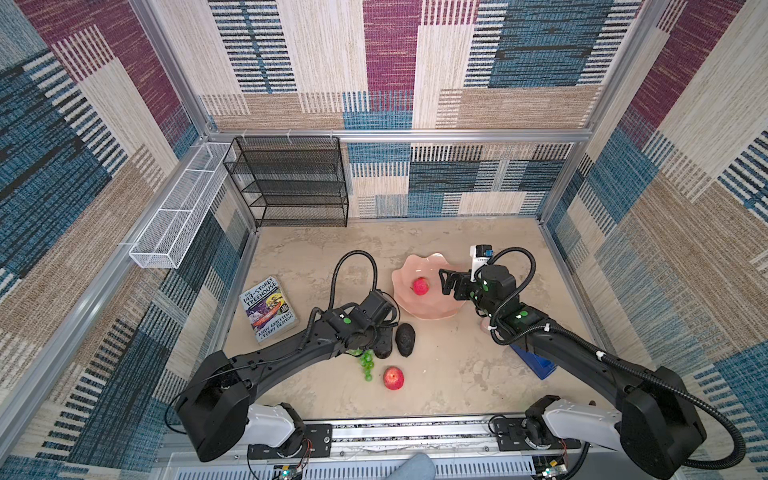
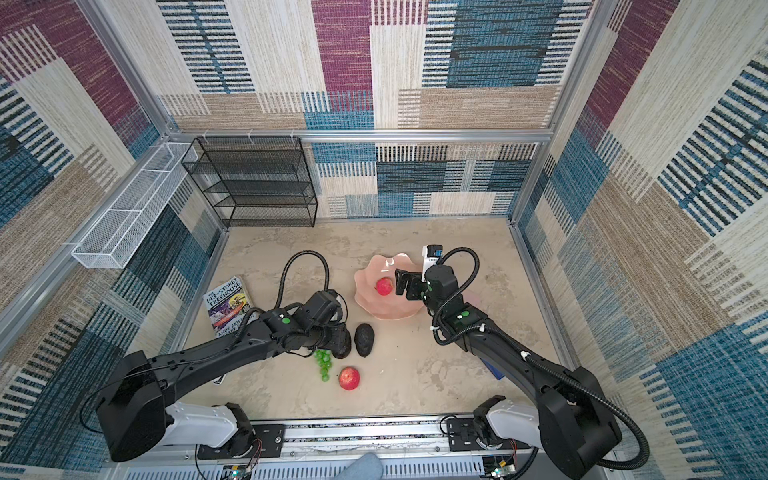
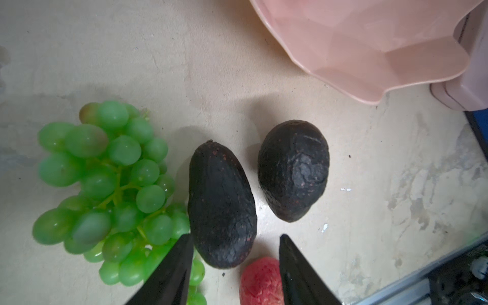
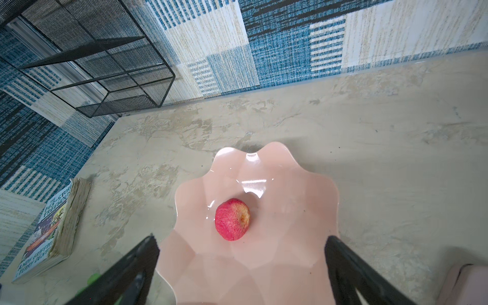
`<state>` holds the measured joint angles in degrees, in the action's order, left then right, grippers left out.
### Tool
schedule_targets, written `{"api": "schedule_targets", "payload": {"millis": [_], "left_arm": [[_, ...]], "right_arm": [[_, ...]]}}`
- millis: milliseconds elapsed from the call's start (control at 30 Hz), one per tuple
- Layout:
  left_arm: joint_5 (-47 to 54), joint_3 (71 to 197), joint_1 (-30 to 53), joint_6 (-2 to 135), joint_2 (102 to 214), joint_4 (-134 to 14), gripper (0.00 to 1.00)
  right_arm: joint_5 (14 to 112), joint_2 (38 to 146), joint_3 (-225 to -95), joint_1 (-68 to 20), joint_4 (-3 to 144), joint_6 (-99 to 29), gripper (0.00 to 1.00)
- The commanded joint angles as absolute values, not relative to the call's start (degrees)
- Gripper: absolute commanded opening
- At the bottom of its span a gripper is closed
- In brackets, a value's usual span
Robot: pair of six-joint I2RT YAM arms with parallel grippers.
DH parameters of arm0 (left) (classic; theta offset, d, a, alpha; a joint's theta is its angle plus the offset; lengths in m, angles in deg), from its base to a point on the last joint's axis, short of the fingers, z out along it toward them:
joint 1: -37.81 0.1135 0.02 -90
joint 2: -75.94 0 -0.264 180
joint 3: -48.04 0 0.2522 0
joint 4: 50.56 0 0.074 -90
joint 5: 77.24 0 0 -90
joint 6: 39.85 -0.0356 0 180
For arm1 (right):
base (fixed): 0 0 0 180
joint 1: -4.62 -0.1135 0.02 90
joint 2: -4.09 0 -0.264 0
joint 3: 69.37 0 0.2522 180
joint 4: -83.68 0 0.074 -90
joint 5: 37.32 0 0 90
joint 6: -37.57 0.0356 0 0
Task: Place and organize the fake fruits in the fruit bowl
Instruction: 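Grasp the black avocado nearest the grapes with the left gripper, then carry the avocado into the pink bowl and release it with the left gripper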
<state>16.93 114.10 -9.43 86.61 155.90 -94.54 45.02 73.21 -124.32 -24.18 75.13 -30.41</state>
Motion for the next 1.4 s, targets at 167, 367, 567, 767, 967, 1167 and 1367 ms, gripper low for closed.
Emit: {"api": "schedule_targets", "payload": {"millis": [167,367,567,767,967,1167,1367], "left_arm": [[19.26,116.41,-10.71,88.92,163.51,-95.94,0.52],[19.48,116.04,-10.79,89.14,166.29,-96.23,0.54],[19.11,116.56,-10.79,89.1,168.2,-96.45,0.51],[19.28,116.47,-10.79,88.58,167.78,-96.58,0.37],[19.79,115.95,-10.79,88.12,165.99,-97.13,0.39],[19.29,116.32,-10.79,87.8,168.29,-97.31,0.63],[18.2,117.68,-10.79,88.0,170.94,-97.28,0.53]], "right_arm": [[44.07,71.37,-122.8,-24.17,75.54,-30.82,1.0],[43.5,70.53,-122.41,-24.17,75.41,-30.94,0.99],[43.45,71.02,-122.76,-24.12,75.47,-30.85,1.0],[43.47,71.1,-122.95,-24.12,75.5,-30.77,1.0],[43.54,71.34,-123.03,-24.19,75.68,-30.62,1.0],[43.72,71.59,-123.38,-24.12,75.84,-30.57,1.0],[42.59,70.48,-123.47,-24.13,75.04,-31.18,1.0]]}}
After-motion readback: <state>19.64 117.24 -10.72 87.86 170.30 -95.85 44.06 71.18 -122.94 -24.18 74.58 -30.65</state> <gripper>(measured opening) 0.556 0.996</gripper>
